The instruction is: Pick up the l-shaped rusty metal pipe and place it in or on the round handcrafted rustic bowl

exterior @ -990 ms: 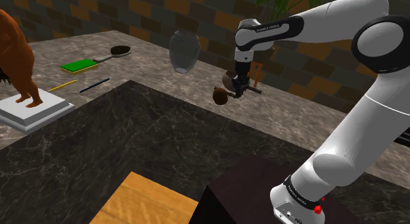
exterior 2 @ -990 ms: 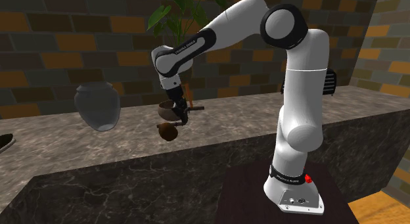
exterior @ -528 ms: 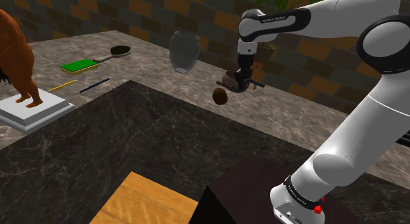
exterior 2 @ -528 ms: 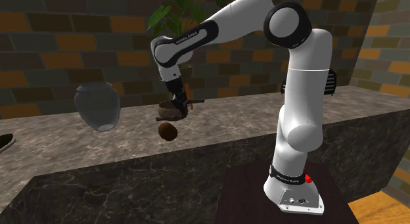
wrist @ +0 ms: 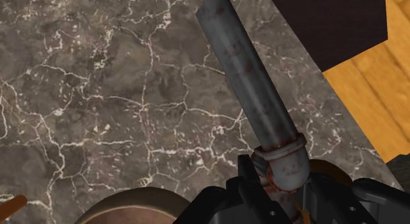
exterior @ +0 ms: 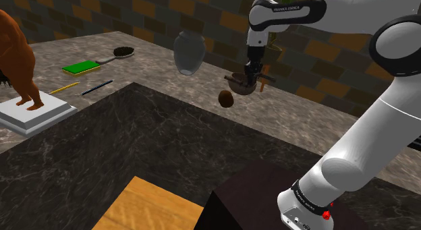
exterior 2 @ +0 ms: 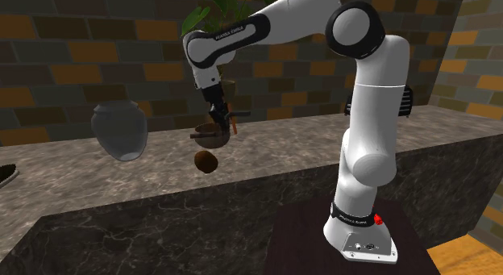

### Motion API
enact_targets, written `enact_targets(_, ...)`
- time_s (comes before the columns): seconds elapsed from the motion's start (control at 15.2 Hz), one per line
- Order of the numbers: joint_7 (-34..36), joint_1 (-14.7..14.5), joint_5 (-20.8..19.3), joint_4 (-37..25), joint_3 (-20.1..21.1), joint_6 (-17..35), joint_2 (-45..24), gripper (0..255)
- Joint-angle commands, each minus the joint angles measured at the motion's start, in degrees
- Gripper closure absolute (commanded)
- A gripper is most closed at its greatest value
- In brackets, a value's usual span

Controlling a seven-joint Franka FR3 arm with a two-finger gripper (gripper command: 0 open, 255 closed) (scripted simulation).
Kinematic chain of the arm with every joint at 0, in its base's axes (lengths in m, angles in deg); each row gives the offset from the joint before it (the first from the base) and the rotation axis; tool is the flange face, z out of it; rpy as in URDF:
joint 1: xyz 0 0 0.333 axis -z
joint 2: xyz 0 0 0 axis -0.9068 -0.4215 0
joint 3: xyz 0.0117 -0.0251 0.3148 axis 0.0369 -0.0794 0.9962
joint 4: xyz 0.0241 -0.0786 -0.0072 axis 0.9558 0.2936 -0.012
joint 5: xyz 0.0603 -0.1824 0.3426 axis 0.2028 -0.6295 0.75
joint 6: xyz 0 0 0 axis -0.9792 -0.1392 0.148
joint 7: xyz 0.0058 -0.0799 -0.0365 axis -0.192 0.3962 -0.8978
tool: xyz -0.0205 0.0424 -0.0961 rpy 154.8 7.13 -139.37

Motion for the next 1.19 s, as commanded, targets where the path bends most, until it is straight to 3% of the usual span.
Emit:
enact_targets(0.0,-0.1,0.0,0.0,-1.1,0.0,-1.4,0.3,255)
enact_targets(0.66,-0.4,0.0,-0.1,-8.3,0.0,-8.6,0.3,255)
enact_targets(1.12,-7.7,4.1,0.5,-27.2,-2.9,-12.4,-14.5,255)
